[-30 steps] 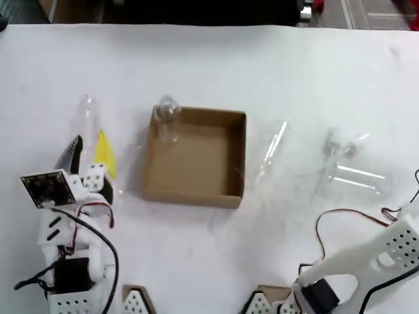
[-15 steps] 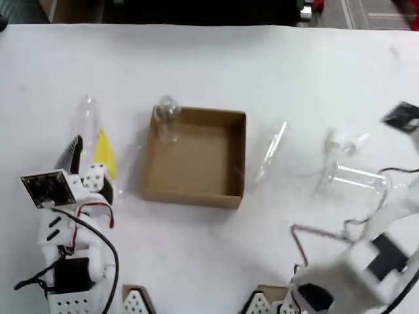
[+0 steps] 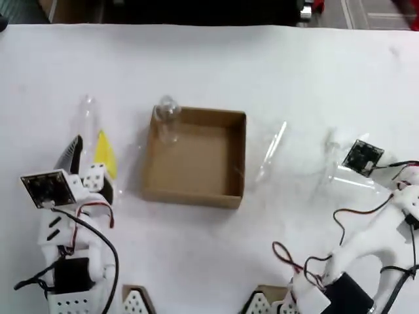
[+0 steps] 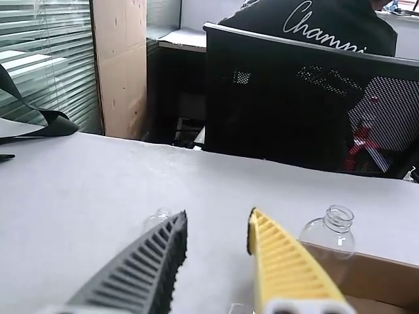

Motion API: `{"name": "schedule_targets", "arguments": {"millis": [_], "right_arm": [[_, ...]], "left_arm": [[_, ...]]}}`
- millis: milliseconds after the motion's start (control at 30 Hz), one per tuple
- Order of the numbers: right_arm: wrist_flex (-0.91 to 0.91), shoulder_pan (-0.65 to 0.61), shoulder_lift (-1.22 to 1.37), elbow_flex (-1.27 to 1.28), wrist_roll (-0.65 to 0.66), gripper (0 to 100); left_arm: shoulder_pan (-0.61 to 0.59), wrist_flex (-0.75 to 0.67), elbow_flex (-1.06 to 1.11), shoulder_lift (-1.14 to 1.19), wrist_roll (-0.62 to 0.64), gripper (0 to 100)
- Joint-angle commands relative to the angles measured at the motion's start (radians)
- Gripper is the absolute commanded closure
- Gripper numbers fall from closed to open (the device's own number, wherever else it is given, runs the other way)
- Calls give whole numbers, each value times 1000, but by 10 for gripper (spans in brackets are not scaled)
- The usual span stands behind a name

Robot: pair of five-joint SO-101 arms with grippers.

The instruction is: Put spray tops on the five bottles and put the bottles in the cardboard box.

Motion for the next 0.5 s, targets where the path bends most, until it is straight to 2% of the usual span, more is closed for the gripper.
{"name": "schedule_targets", "arguments": {"millis": [0,467], "right_arm": [[-30,-36,-44,2,-48,765],[-35,-45,-51,-5,-61,769]], "left_arm": [[13,-29,-15,-7,-6,850],[13,-29,-14,-7,-6,850]]}}
